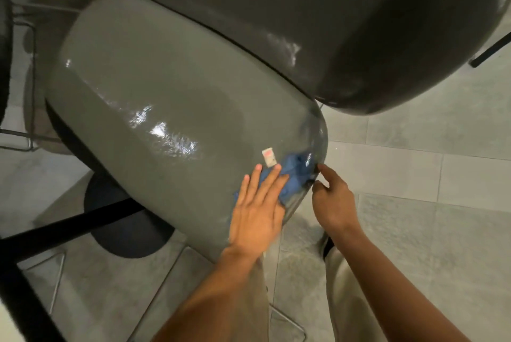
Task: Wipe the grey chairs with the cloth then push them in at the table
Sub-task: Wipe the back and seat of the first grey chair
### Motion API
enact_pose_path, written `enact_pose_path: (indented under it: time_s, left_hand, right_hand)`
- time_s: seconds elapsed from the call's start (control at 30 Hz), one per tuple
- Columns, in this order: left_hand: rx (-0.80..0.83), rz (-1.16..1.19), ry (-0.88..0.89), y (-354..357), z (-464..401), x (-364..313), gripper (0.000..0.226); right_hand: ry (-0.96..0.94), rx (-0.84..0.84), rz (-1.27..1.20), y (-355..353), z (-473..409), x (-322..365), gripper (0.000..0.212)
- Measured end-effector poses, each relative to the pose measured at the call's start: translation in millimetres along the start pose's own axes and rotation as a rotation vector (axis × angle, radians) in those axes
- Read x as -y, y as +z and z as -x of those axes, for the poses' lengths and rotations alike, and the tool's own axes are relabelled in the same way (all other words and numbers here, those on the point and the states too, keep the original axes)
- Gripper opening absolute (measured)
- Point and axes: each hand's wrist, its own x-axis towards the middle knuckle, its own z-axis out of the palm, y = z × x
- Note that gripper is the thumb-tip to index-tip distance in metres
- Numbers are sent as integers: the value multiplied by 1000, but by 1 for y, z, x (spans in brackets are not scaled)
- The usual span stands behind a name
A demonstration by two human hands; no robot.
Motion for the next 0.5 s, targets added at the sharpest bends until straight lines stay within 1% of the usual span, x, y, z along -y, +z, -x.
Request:
enact_pose_path:
  time_s: [0.07,0.1,0.17,0.2,0.23,0.27,0.33,0.37,0.43,0.5]
  left_hand:
    - [-33,-70,-161,-5,35,43,61]
    - [-56,-77,-287,-10,46,65,60]
    - [-126,-25,-562,-23,49,104,57]
    - [-169,15,-666,-30,39,117,55]
    - [-209,62,-731,-36,24,124,54]
    - [-258,104,-741,-41,4,126,54]
    - [-319,168,-624,-41,-33,113,53]
    - [-311,160,-526,-37,-44,98,54]
    - [-231,91,-333,-21,-46,60,55]
    - [-147,76,-217,-10,-28,33,57]
  right_hand:
    - [22,33,14,6,7,-3,45]
    - [18,35,23,9,8,-5,46]
    - [-16,15,35,15,8,-7,47]
    - [-43,5,40,18,8,-7,48]
    - [-77,-2,54,21,8,-7,49]
    - [-109,-7,82,24,8,-5,51]
    - [-153,-7,151,31,6,0,57]
    - [-186,-9,179,36,3,3,58]
    - [-275,-33,248,43,-3,14,58]
    - [-342,-43,308,52,-10,27,57]
